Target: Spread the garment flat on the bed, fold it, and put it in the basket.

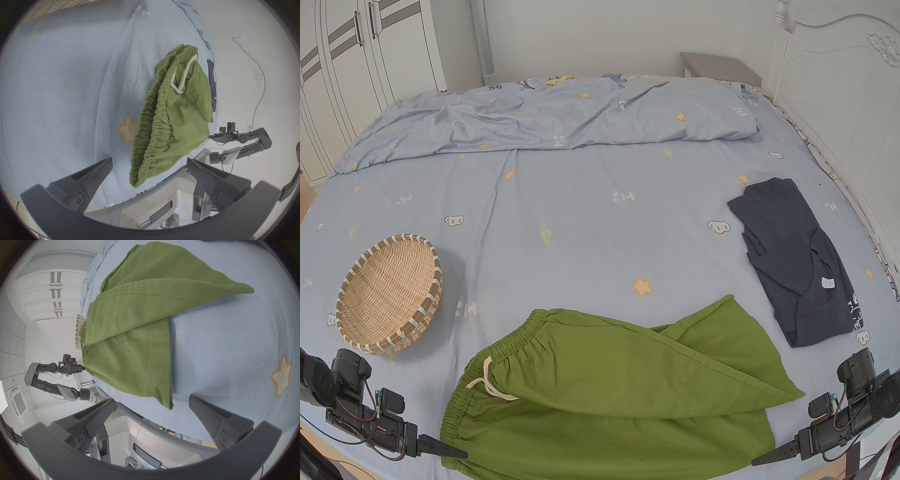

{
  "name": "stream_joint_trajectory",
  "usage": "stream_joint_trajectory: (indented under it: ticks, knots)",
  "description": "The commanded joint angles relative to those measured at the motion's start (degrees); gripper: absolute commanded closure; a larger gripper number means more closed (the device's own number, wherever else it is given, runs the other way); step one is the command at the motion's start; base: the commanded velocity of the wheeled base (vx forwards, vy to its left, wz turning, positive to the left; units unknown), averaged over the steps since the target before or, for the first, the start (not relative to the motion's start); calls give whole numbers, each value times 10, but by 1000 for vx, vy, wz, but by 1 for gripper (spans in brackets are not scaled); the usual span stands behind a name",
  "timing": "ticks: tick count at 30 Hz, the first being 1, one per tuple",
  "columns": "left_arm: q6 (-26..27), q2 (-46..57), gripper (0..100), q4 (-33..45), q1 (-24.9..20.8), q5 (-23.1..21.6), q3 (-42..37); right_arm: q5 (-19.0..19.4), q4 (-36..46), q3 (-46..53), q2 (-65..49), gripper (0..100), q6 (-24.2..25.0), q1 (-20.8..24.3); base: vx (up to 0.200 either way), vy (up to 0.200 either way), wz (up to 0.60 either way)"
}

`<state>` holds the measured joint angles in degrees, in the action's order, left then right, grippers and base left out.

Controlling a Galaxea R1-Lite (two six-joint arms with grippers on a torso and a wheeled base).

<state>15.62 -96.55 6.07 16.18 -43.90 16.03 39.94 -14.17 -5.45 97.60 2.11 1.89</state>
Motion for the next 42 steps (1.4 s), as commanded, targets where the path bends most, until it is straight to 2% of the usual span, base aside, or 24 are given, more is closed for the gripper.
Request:
stream_joint_trajectory:
  ticks: [1, 4, 8, 12, 14, 15, 20, 24, 27, 31, 34, 42]
  knots:
    - [-3, 46, 0, 6, 9, -3, 8, 1, -1, 4, -31, 0, 0, -6, 0, 0, 0]
    - [-13, 100, 0, 35, 14, -4, 37, 2, 1, 4, -92, 0, 0, -12, 0, 0, 0]
    - [-57, 165, 0, 145, 7, 1, 143, 1, 12, -9, -189, 0, 3, -26, 0, 0, 0]
    - [-68, 181, 0, 242, -12, 6, 256, 0, 44, -39, -262, 0, 3, -42, 0, 0, 0]
    - [-67, 180, 0, 249, -12, 7, 269, 0, 50, -44, -268, 0, 3, -42, 0, 0, 0]
    - [-67, 176, 0, 263, -21, 30, 324, 0, 85, -84, -299, 0, 2, -37, 0, 0, 0]
    - [-71, 113, 0, 239, -89, 79, 400, 1, 153, -212, -316, 0, 5, -6, 0, 0, 0]
    - [-92, 35, 0, 211, -152, 86, 483, -4, 181, -316, -292, 0, 7, 29, 0, 0, 0]
    - [-118, -22, 0, 208, -187, 86, 551, -5, 180, -360, -265, 0, 8, 42, 0, 0, 0]
    - [-149, -116, 0, 211, -220, 87, 625, -3, 177, -368, -256, 0, 9, 48, 0, 0, 0]
    - [-162, -175, 0, 210, -227, 87, 657, -5, 176, -359, -247, 0, 9, 60, 0, 0, 0]
    - [-169, -237, 0, 214, -239, 86, 677, -6, 177, -355, -240, 0, 9, 78, 0, 0, 0]
